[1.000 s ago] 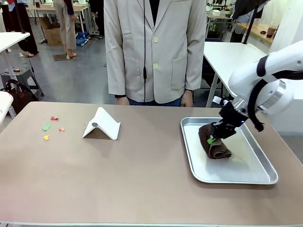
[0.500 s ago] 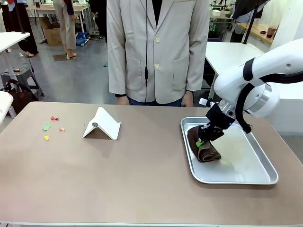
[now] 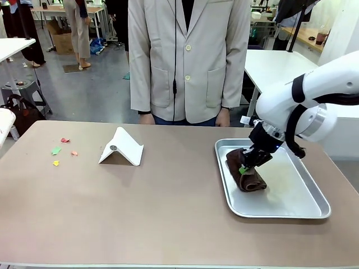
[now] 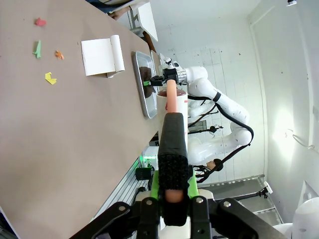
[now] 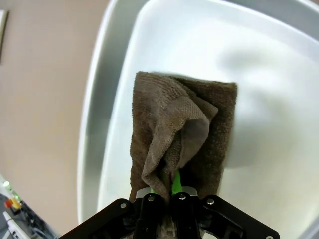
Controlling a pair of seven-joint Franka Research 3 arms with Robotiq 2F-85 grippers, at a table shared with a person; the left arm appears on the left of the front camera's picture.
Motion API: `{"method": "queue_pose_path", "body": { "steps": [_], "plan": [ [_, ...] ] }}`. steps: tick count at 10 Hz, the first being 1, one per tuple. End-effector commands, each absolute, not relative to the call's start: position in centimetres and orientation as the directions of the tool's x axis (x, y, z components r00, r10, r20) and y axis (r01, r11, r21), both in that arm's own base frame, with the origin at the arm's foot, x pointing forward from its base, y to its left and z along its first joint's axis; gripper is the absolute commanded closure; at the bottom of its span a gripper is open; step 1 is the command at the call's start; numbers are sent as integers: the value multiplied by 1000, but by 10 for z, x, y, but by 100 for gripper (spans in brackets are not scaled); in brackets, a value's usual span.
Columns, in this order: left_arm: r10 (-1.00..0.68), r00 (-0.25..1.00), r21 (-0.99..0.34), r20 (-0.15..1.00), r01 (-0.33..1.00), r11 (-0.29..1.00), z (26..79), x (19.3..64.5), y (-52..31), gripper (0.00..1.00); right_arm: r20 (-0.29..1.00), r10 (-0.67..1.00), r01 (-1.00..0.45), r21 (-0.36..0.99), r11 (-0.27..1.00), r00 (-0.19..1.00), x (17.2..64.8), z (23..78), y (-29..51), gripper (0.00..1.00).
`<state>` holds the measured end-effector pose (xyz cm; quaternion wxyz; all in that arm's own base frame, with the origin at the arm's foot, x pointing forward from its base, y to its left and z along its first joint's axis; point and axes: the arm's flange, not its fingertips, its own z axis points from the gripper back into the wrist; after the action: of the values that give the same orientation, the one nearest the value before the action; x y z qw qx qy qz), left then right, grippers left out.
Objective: Clean the surface of the table.
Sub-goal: If a person points to the right, clean the right side of the table with your right hand, and if they point to the left, clean the left side with your left hand.
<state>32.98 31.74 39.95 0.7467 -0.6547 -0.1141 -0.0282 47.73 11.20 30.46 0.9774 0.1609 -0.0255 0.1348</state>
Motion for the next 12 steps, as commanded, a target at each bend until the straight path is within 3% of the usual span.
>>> {"method": "queue_pose_path", "body": {
  "steps": [1, 7, 12],
  "plan": [
    [104, 972, -971, 212, 197, 138, 404, 327, 317, 100, 86, 193, -208, 249, 946, 977, 470, 306, 72, 93],
    [104, 972, -971, 212, 197, 138, 404, 327, 317, 100, 121, 37, -71, 292, 954, 992, 458, 322, 3, 93],
    [104, 972, -971, 212, 197, 138, 404, 327, 317, 100, 166, 33, -99, 408, 908, 986, 451, 334, -7, 93]
  ]
}}
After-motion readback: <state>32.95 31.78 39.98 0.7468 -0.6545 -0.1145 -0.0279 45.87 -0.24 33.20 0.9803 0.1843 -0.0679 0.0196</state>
